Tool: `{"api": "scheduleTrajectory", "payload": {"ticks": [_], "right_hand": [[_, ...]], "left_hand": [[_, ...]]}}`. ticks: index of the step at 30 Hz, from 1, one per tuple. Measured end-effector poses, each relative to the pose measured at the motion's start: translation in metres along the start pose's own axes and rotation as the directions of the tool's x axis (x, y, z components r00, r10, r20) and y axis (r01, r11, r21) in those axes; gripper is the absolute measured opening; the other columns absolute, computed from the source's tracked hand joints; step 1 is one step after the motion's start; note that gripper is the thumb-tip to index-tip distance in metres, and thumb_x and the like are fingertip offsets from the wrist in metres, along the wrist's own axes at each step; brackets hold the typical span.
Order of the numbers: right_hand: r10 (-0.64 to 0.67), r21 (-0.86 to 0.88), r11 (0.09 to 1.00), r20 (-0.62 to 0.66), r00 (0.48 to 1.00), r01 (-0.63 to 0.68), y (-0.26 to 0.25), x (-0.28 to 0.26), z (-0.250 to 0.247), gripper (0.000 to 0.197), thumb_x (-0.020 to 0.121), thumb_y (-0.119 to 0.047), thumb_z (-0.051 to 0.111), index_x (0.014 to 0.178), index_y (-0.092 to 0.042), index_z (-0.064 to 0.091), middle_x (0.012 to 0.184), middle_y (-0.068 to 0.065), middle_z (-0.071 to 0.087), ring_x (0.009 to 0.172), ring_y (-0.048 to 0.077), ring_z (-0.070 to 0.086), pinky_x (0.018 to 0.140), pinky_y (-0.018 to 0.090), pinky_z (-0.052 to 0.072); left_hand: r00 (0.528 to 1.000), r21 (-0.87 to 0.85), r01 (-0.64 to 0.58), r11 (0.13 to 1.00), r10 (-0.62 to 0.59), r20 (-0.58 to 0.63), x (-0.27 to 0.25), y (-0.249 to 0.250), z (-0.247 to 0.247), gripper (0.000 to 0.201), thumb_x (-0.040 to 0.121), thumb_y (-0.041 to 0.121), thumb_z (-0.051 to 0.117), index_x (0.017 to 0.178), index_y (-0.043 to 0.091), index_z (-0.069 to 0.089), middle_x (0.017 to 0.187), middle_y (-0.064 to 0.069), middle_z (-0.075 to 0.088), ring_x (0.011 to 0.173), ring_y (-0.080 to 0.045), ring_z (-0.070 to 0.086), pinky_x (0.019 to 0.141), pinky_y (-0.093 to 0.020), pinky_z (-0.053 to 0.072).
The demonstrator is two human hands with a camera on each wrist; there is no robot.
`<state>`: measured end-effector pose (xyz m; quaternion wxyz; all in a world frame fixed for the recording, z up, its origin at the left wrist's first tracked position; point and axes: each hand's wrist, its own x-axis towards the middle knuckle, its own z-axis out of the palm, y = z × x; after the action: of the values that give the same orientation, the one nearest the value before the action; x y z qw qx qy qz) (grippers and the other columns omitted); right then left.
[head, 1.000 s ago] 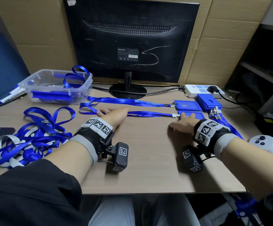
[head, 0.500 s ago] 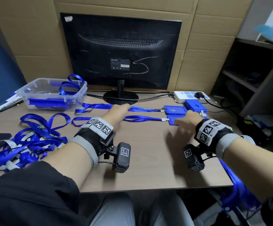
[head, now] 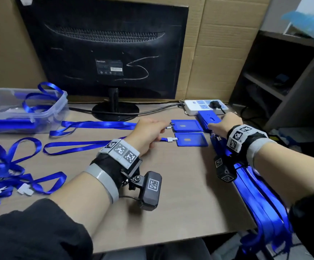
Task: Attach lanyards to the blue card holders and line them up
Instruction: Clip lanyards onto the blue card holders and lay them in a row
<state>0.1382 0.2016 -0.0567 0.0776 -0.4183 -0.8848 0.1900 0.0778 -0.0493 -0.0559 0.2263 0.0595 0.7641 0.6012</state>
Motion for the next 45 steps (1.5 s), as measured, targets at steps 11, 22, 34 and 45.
{"api": "scheduleTrajectory", "payload": {"ticks": [11,22,34,45], "right_hand": [[0.028,-0.116,0.993,-0.045,0.999,-0.033,-0.014,0.024,0.018,0.031,0.079,-0.03,0.077,0.096,-0.009,0.063,0.093,0.014,0.066,0.093,0.036,0.065,0.07,0.034,0.045],[0.015,0.526,0.848,-0.147,0.989,0.065,-0.012,-0.038,-0.041,0.058,0.066,-0.038,0.082,0.115,-0.011,0.066,0.103,0.009,0.071,0.086,0.023,0.072,0.078,0.033,0.057],[-0.447,0.679,0.725,0.331,0.831,0.12,-0.044,-0.169,-0.11,0.049,0.087,-0.055,0.075,0.101,-0.009,0.07,0.078,0.012,0.049,0.06,0.017,0.027,0.042,0.021,0.019],[-0.625,0.668,0.681,0.316,0.713,0.3,-0.083,-0.188,-0.072,0.022,0.101,-0.018,0.064,0.108,0.001,0.073,0.083,0.002,0.075,0.055,0.008,0.051,0.045,0.015,0.039]], "left_hand": [[0.996,-0.039,0.087,0.995,-0.087,-0.001,0.027,-0.015,0.009,0.017,0.09,0.036,0.072,0.093,0.02,0.067,0.072,-0.003,0.036,0.052,-0.017,0.026,0.048,-0.021,0.017],[0.995,-0.052,-0.087,0.995,0.089,0.04,-0.025,0.02,0.014,0.007,0.092,0.023,0.07,0.095,0.02,0.065,0.07,-0.001,0.044,0.052,-0.015,0.033,0.045,-0.02,0.023],[0.788,0.271,-0.606,0.748,0.61,0.082,-0.107,0.045,-0.008,0.03,0.08,0.05,0.083,0.106,0.042,0.07,0.139,0.012,0.034,0.127,-0.014,0.024,0.108,-0.027,0.037],[0.918,0.401,-0.327,0.856,0.389,-0.08,-0.117,0.034,-0.096,0.028,0.072,0.058,0.076,0.086,0.033,0.075,0.126,0.002,0.038,0.122,-0.027,0.034,0.104,-0.04,0.047]]}}
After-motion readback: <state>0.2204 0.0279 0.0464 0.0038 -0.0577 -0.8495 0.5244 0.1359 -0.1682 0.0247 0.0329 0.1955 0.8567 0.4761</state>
